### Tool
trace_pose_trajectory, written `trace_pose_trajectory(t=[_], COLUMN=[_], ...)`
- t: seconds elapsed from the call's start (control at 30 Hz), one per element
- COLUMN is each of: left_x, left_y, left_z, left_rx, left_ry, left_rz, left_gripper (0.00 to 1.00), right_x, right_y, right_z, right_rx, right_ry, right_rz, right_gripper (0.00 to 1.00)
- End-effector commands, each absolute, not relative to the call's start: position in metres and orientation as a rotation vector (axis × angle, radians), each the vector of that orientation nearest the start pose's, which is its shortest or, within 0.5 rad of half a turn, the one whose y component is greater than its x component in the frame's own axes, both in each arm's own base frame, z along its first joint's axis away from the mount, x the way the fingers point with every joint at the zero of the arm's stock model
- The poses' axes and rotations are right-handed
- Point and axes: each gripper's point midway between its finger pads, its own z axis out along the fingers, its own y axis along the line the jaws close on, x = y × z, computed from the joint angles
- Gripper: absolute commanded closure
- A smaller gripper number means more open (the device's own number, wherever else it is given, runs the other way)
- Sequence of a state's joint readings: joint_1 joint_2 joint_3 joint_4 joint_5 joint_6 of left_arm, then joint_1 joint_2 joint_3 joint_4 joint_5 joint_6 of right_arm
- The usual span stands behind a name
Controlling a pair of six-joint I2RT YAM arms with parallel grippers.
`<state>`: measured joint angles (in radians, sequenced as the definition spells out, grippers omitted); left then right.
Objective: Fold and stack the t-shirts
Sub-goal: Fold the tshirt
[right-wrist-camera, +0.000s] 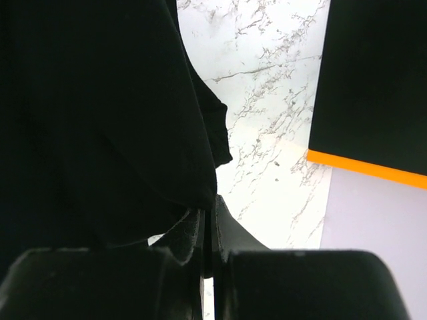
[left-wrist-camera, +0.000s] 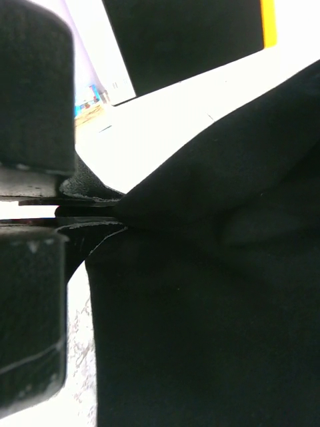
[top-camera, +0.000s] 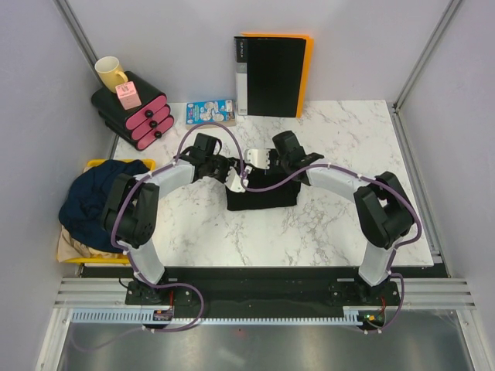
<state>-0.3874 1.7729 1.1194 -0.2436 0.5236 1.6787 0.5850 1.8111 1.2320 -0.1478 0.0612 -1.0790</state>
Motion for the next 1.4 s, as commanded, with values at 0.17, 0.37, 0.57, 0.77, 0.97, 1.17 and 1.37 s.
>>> trace_pose_trajectory(t=[0.17, 0.37, 0.57, 0.77, 0.97, 1.17, 1.37], left_x=[0.421, 0.419, 0.411, 0.406, 0.418, 0.446, 0.468], left_y=[-0.229, -0.230, -0.226, -0.221, -0.215, -0.207, -0.194], left_z=[0.091, 0.091, 0.083, 0.078, 0.078, 0.080, 0.082], left_rx=[1.991, 1.900, 1.762, 1.689, 1.649, 1.511, 1.445], left_ry=[1.020, 1.148, 1.373, 1.483, 1.508, 1.578, 1.599], left_rz=[-0.009, -0.085, -0.196, -0.231, -0.159, -0.038, 0.097], left_gripper=[0.98, 0.98, 0.98, 0.98, 0.98, 0.98, 0.98], right_x=[0.459, 0.449, 0.445, 0.458, 0.472, 0.487, 0.489], right_y=[0.236, 0.237, 0.230, 0.226, 0.224, 0.219, 0.219], right_z=[0.124, 0.116, 0.104, 0.103, 0.101, 0.103, 0.100], right_rx=[-1.506, -1.420, -1.279, -1.088, -0.990, -0.924, -0.923], right_ry=[1.654, 1.750, 1.885, 1.987, 2.025, 2.036, 2.042], right_rz=[-0.295, -0.196, -0.118, -0.052, -0.014, -0.011, -0.005], right_gripper=[0.98, 1.00, 1.00, 1.00, 1.00, 1.00, 0.86])
